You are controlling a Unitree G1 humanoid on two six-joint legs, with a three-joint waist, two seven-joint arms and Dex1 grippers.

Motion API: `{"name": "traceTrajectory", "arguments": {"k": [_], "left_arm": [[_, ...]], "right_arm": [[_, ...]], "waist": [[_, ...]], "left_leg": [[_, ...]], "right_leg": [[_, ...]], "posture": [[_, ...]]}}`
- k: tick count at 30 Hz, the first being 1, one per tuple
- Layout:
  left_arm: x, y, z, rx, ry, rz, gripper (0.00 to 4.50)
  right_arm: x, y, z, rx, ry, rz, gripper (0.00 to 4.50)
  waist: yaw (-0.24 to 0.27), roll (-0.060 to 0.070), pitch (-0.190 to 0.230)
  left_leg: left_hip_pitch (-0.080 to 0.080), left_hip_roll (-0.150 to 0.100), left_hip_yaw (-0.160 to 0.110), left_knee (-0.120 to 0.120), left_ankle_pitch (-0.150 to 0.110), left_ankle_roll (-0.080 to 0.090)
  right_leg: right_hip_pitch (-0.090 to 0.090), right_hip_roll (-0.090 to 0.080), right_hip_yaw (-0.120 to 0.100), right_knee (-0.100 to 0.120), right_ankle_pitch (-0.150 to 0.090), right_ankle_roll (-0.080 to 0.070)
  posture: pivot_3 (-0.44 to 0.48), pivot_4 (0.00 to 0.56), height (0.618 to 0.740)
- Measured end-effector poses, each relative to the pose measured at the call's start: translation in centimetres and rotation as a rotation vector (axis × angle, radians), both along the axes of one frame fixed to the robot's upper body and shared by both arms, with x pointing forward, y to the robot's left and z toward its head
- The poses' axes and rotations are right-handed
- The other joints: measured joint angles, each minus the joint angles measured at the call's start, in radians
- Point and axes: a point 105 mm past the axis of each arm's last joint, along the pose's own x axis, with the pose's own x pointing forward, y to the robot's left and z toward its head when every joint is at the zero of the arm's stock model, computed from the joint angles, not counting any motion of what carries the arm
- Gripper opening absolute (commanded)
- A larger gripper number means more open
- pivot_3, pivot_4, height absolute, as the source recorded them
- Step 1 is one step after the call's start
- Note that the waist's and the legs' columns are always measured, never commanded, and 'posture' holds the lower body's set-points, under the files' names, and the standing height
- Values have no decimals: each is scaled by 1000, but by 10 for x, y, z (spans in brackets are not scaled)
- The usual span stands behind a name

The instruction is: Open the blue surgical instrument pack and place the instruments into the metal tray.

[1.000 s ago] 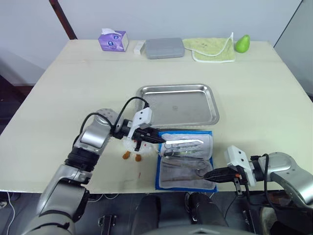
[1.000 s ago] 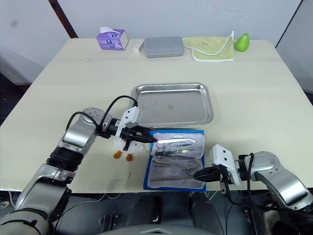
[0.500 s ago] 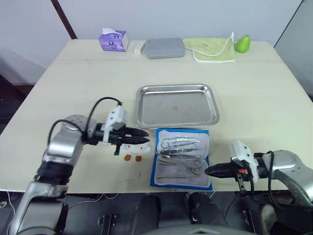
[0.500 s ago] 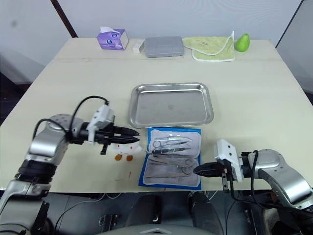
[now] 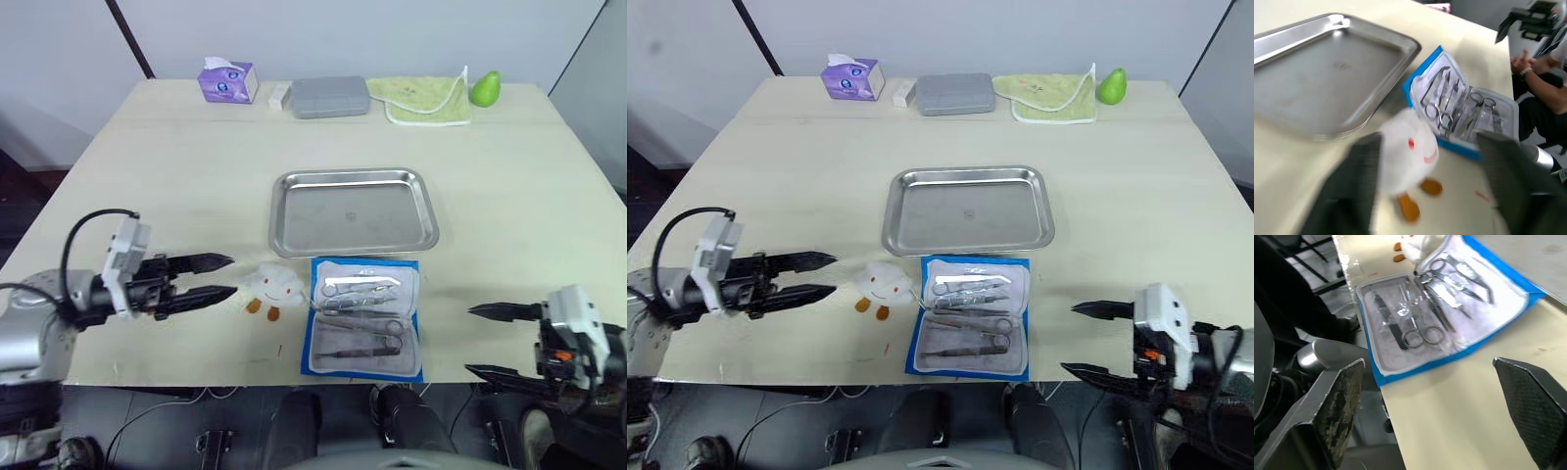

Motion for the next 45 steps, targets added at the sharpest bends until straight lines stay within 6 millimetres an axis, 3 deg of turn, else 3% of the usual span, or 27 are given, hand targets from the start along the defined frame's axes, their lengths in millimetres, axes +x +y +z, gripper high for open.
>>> {"name": "traceTrajectory", "arguments": {"k": [4, 10, 19, 22, 31, 45], "left_arm": [[-5, 4, -4, 0, 23, 14, 4415], [-8, -6, 3, 1, -6, -30, 4415], [-9, -31, 5, 2, -35, -102, 4415], [-11, -51, 4, -3, -49, -166, 4415], [-10, -56, -1, -6, -40, -166, 4415], [-5, -57, -4, -4, -63, -165, 4415]], "right_arm": [[-3, 0, 3, 1, -7, -3, 4500], [3, 9, 2, 8, -23, 17, 4500], [40, 56, -23, 44, -90, 104, 4500], [52, 80, -40, 55, -100, 166, 4500], [67, 79, -52, 0, -133, 206, 4500], [69, 72, -72, -38, -146, 245, 4500]], "waist": [[1, 0, 0], [0, -1, 0], [0, -3, 0], [-1, -2, 0], [1, -2, 1], [1, -2, 0]], "left_leg": [[0, 0, -1, 0, 0, 0], [0, 0, -1, 0, 0, 0], [0, 0, -2, 0, 0, 0], [0, 0, -2, 0, 0, 0], [0, 0, -4, 0, 0, 0], [0, 0, -4, 0, 0, 0]], "right_leg": [[0, 0, -1, 0, 0, 0], [0, 0, -1, 0, 0, 0], [0, 1, -2, 0, -1, -2], [0, 1, -2, 1, -1, -3], [0, 1, -4, 1, -2, -4], [0, 1, -4, 1, -2, -4]], "posture": [[0, 150, 740], [0, 150, 740], [0, 150, 740], [0, 150, 740], [0, 150, 740], [0, 150, 740]]}}
